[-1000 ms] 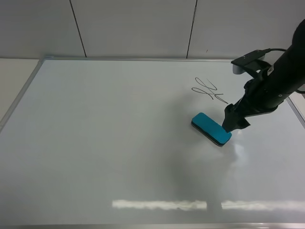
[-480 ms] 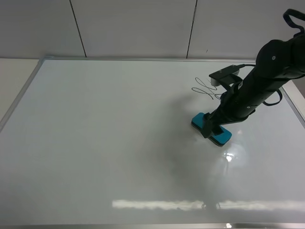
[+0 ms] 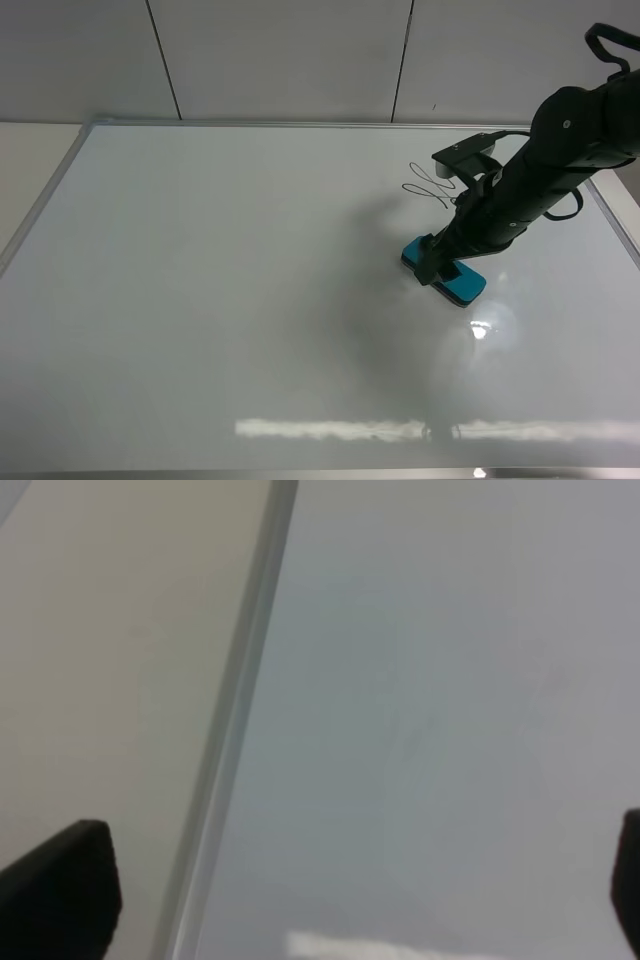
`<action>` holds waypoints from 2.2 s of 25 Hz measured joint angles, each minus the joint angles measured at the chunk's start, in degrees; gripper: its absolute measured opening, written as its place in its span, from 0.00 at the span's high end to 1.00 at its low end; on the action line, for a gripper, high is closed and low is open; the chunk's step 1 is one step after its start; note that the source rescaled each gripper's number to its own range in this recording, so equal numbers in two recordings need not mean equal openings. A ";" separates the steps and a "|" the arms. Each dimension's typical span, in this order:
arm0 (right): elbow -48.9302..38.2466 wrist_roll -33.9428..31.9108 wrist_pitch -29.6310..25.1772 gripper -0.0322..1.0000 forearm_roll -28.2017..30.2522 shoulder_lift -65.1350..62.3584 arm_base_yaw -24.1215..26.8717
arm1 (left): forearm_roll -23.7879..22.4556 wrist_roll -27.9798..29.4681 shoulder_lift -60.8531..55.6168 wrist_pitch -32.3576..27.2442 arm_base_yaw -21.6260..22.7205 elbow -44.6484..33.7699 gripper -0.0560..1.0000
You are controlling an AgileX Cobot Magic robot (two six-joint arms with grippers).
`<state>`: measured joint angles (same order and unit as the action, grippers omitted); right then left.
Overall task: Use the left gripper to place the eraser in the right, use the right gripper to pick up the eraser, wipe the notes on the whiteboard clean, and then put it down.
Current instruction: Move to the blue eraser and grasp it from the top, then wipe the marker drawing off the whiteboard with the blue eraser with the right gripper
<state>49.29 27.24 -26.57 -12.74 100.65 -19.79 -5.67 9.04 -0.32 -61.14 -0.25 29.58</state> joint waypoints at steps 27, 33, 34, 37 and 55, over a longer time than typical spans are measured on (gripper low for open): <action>0.02 5.27 3.42 0.96 -3.36 3.41 -0.54 | 0.00 0.00 0.00 0.00 0.00 0.00 0.00; 0.02 5.27 4.09 0.96 -3.88 3.41 -0.54 | 0.00 0.00 0.00 0.00 0.00 0.00 0.00; 0.02 5.27 4.22 0.96 -4.21 3.41 -0.54 | 0.00 0.00 0.00 0.00 0.00 0.00 0.00; 0.02 4.06 5.19 0.96 -5.01 3.41 -0.54 | 0.00 0.00 0.00 0.00 0.00 0.00 0.00; 30.04 -19.78 -8.03 0.96 0.44 16.23 0.81 | 0.00 0.00 0.00 0.00 0.00 0.00 0.00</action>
<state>79.34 7.46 -34.60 -12.30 116.88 -18.98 -5.67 9.04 -0.32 -61.14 -0.25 29.58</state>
